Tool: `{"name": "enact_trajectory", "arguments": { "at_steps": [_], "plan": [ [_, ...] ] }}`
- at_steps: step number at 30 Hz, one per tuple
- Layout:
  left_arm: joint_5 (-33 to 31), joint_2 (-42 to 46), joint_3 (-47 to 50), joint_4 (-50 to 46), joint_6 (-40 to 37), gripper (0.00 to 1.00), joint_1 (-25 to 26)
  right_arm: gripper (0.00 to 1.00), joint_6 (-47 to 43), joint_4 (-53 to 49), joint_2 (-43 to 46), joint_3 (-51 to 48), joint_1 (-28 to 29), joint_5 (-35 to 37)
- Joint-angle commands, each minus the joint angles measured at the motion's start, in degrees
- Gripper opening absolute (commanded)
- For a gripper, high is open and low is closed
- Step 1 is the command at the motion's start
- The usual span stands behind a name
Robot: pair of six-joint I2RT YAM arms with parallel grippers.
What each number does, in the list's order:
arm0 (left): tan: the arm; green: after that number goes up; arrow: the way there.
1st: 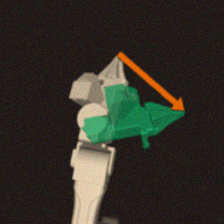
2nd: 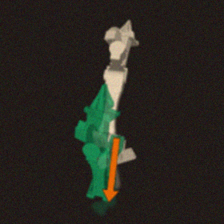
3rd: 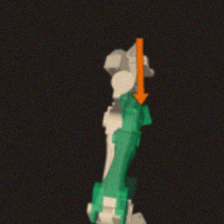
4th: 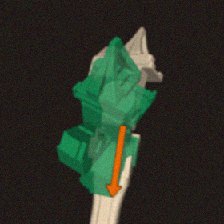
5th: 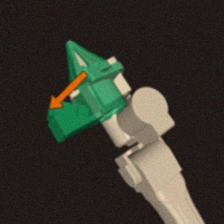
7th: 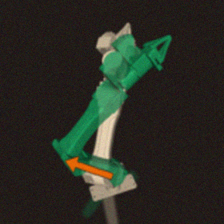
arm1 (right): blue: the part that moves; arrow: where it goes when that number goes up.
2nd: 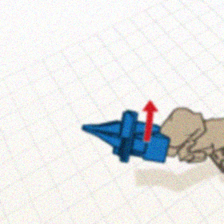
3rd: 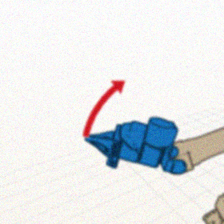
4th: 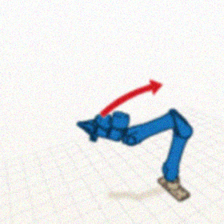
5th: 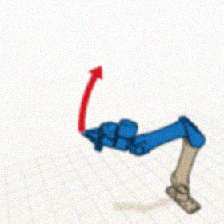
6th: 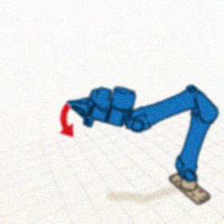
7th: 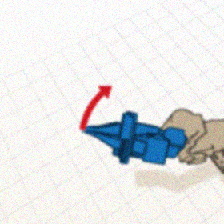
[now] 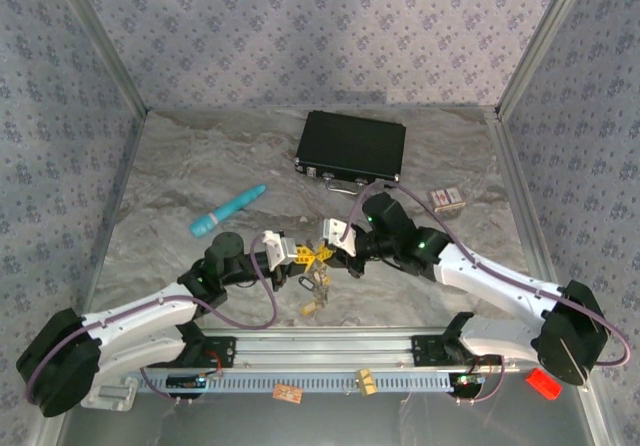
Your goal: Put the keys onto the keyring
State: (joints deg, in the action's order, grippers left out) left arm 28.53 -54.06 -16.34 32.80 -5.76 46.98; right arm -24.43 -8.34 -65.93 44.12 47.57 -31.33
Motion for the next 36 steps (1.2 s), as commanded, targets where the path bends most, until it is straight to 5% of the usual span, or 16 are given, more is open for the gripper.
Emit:
{"name": "enact_trajectory", "arguments": {
  "at_steps": [1, 5, 12, 17, 21, 25, 36],
  "plan": [
    [-0.5, 0.4, -1.2, 2.4, 1.1, 0.23, 0.2, 0.0, -0.9, -0.8, -0.5, 1.7, 0.8, 1.5],
    [-2.4, 1.6, -3.0, -6.0, -1.3, 0.34, 0.3, 0.0, -6.2, -11.1, -1.2, 6.0, 2.2, 6.6],
    [-1.7, 0.5, -5.0, -11.0, -3.3, 0.22, 0.3, 0.0, -12.1, -22.5, -5.2, 13.7, 5.6, 12.9],
    [-0.2, -0.3, -5.4, -10.1, -3.6, 0.16, 0.2, 0.0, -12.0, -22.0, -6.0, 15.3, 6.7, 12.5],
    [1.1, 0.3, -4.6, -7.8, -3.1, 0.0, 0.3, 0.04, -10.8, -20.1, -5.6, 14.8, 6.7, 11.9],
    [1.9, 0.9, -3.0, -3.3, -1.4, 0.0, 0.3, 0.22, -6.9, -12.4, -1.5, 8.9, 3.2, 6.2],
    [2.8, 0.9, -0.4, 4.9, 2.2, 0.0, 0.2, 0.23, -2.1, -4.0, -0.3, 2.7, -1.1, -1.4]
  ]
}}
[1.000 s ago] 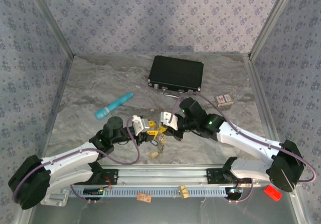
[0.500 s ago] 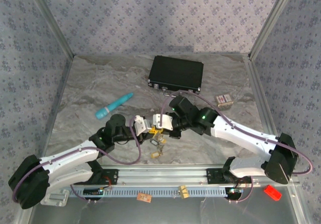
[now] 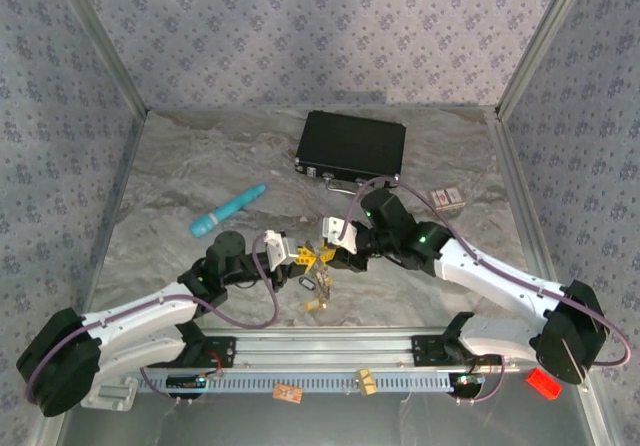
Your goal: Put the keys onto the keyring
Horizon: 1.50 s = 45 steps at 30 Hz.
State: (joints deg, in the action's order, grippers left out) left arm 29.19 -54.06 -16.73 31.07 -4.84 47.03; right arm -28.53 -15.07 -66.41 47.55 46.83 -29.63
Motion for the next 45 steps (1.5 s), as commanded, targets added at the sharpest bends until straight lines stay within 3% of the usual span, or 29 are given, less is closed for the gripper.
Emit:
{"name": "enact_trajectory", "arguments": {
  "at_steps": [1, 8, 12, 14, 15, 16, 18, 24, 31, 34, 35, 37, 39, 45],
  "plan": [
    [2.2, 0.7, 0.1, 6.9, 1.3, 0.0, 0.2, 0.23, 2.1, 3.0, 0.1, -0.9, -0.4, -3.4],
    [2.3, 0.0, 0.3, 8.3, 2.0, 0.0, 0.2, 0.22, 2.3, 3.7, -0.6, -1.1, -0.5, -5.0],
    [2.2, 0.0, 0.2, 8.2, 2.5, 0.0, 0.2, 0.04, 2.6, 4.5, -0.7, -0.9, -0.5, -5.4],
    [0.7, 0.2, -0.1, 6.8, 2.6, 0.09, 0.2, 0.0, 2.0, 3.2, -0.8, -0.3, -0.5, -4.8],
    [-0.5, 0.4, -0.4, 5.5, 2.7, 0.22, 0.2, 0.0, 1.4, 1.8, -0.9, 0.4, -0.3, -4.1],
    [-1.2, 0.8, -0.8, 3.7, 2.3, 0.27, 0.3, 0.0, 0.5, 0.2, -1.0, 1.2, -0.1, -3.1],
    [-1.5, 1.5, -1.9, -0.7, 0.7, 0.28, 0.2, 0.0, -1.7, -3.9, -1.4, 3.2, 0.7, -0.6],
    [-0.8, 1.6, -3.7, -7.6, -2.2, 0.21, 0.3, 0.0, -7.7, -14.9, -4.8, 9.2, 3.5, 6.2],
    [0.1, -0.5, -4.5, -7.7, -3.1, 0.12, 0.8, 0.0, -8.5, -15.3, -6.5, 11.8, 5.6, 6.8],
    [0.6, -0.5, -4.5, -7.0, -3.2, 0.01, 0.8, 0.0, -8.3, -15.2, -6.7, 12.0, 6.1, 7.0],
    [0.8, -0.5, -4.5, -6.7, -3.3, 0.0, 0.8, 0.02, -7.7, -14.4, -6.3, 11.4, 5.9, 6.7],
    [1.1, -0.2, -4.2, -6.1, -2.9, 0.0, 0.7, 0.17, -5.9, -10.5, -3.9, 8.3, 4.3, 4.6],
    [1.3, 0.1, -3.4, -4.1, -2.0, 0.0, 0.8, 0.25, -3.5, -6.5, -1.5, 5.3, 2.2, 1.7],
    [1.2, 0.7, -1.6, 1.2, 0.0, 0.0, 0.8, 0.29, 0.2, -2.5, 1.1, 0.6, -1.5, -4.0]
  ]
}}
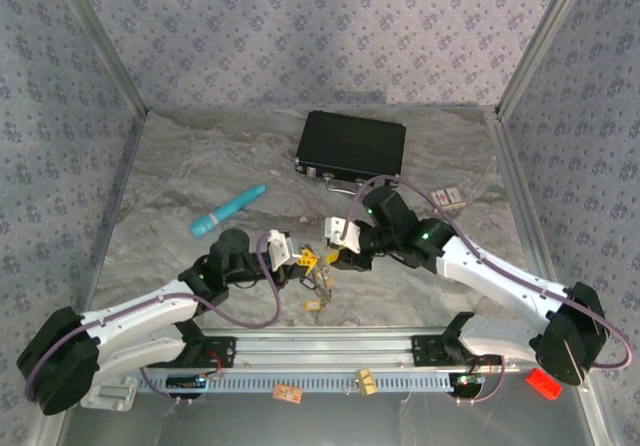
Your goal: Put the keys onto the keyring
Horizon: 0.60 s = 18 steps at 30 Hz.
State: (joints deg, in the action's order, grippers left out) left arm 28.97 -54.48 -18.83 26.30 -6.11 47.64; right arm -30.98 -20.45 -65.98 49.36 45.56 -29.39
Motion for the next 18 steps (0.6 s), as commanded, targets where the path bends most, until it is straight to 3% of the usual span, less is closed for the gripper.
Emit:
{"name": "enact_trajectory", "arguments": {
  "at_steps": [1, 18],
  "plan": [
    [1.4, 1.2, 0.6, 6.3, 1.4, 0.0, 0.2, 0.29, 2.7, 2.7, 0.5, -1.3, -0.3, -4.4],
    [1.3, 0.8, 0.6, 7.5, 1.1, 0.0, 0.1, 0.24, 2.8, 0.8, 1.0, -1.2, -0.7, -3.1]
  ]
}}
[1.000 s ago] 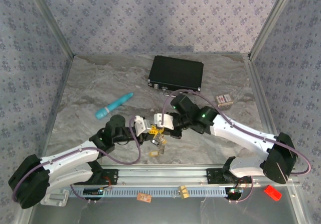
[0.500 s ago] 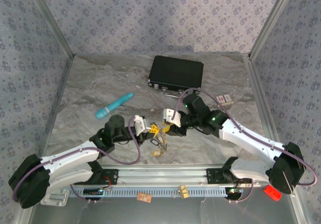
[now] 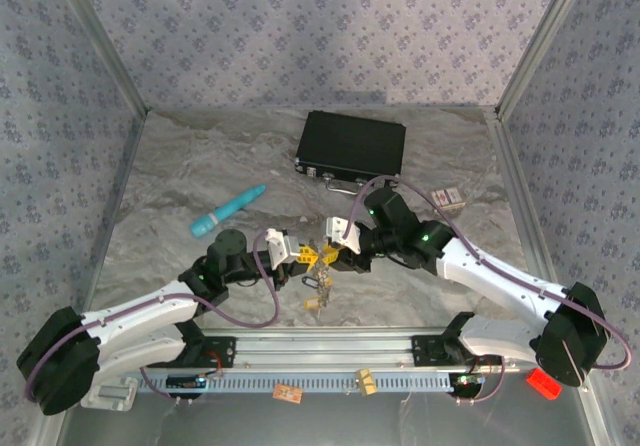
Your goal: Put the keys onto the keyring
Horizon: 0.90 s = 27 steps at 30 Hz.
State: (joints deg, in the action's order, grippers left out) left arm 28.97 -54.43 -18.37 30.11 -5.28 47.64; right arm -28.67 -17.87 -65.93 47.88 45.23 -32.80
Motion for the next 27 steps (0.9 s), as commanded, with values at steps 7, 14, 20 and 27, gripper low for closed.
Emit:
{"name": "enact_trajectory", "arguments": {
  "at_steps": [7, 14, 20, 27],
  "plan": [
    [1.4, 0.7, -0.1, 3.1, 0.0, 0.0, 0.1, 0.16, 0.2, -3.0, 1.0, 0.7, -0.5, 1.2],
    [1.8, 1.0, -0.3, 2.8, -0.2, 0.0, 0.1, 0.08, 0.7, -3.4, 0.5, 0.6, -0.5, 2.6],
    [3.5, 0.7, -1.5, 3.6, -0.1, 0.0, 0.2, 0.05, 1.0, -3.4, -3.4, 1.4, 0.4, 3.2],
    [3.5, 0.5, -1.6, 4.0, -0.4, 0.0, 0.3, 0.16, 0.6, -2.4, -2.7, 1.5, 0.8, 3.2]
  ]
}}
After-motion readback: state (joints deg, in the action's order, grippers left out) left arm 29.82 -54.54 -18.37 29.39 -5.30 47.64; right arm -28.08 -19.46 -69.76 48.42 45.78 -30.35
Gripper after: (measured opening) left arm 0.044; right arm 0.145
